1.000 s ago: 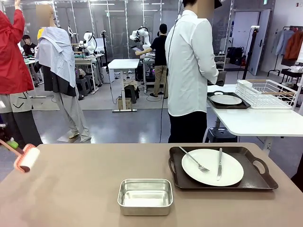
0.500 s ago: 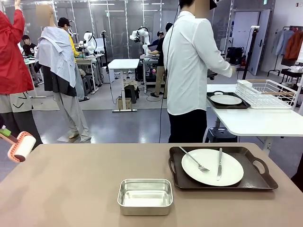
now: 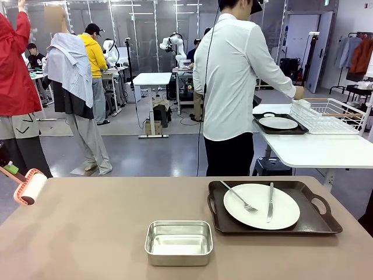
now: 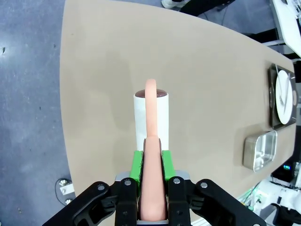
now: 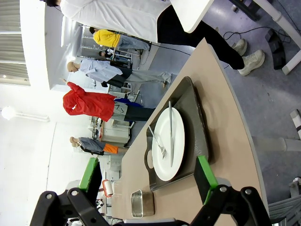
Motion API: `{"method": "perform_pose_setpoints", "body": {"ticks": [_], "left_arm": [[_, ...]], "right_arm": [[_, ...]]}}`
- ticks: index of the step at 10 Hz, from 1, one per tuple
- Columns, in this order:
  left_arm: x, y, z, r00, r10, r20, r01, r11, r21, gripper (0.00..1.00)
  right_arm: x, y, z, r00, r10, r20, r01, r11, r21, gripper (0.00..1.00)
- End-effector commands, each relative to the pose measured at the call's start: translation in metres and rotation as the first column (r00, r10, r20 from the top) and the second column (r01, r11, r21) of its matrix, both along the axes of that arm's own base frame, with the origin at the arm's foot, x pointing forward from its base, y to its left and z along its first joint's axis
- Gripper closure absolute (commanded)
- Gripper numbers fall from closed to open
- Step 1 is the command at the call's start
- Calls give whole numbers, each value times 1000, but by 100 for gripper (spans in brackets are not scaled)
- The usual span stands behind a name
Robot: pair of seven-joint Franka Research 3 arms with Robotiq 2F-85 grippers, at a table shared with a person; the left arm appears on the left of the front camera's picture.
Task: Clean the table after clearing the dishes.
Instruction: Place the Lint Roller back on top of the Airtight Container.
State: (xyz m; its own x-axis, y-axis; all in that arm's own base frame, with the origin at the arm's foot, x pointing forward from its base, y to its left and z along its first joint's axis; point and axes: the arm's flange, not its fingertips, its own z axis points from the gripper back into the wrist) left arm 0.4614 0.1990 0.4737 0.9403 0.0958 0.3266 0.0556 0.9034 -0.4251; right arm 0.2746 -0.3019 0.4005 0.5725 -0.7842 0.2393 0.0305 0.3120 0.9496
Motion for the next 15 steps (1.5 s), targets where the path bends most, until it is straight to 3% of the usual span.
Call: {"method": "perform_pose_setpoints", "body": {"ticks": [1,4,5,6,7,9,11,13,14,15], "left_arm": [[-1,3,7,1000,8,11,-8,1000,1,80],[-1,0,2,1000,1,3,-1,1000,1,80],[15,-44,57,962,-238,131,220,966,139,80],[21,-88,100,891,-422,166,374,892,254,80],[17,-138,136,805,-564,182,488,805,337,80],[-3,-243,168,582,-805,116,675,558,482,80],[-37,-350,172,261,-965,18,814,230,534,80],[-82,-424,159,-1,-998,-63,865,-33,501,80],[-108,-452,135,-93,-986,-135,865,-147,479,80],[-125,-468,119,-128,-976,-178,834,-203,512,80]], "right_arm": [[-1,0,3,1000,-6,11,6,1000,11,0],[-1,0,3,1000,-6,11,6,1000,11,0],[-1,0,3,1000,-6,11,6,1000,11,0],[-1,0,3,1000,-6,11,6,1000,11,0],[-1,0,3,1000,-6,11,6,1000,11,0],[-1,0,3,1000,-6,11,6,1000,11,0],[-1,0,3,1000,-6,11,6,1000,11,0],[-1,0,3,1000,-6,11,6,1000,11,0],[-1,0,3,1000,-6,11,6,1000,11,0],[-1,0,3,1000,-6,11,6,1000,11,0]]}}
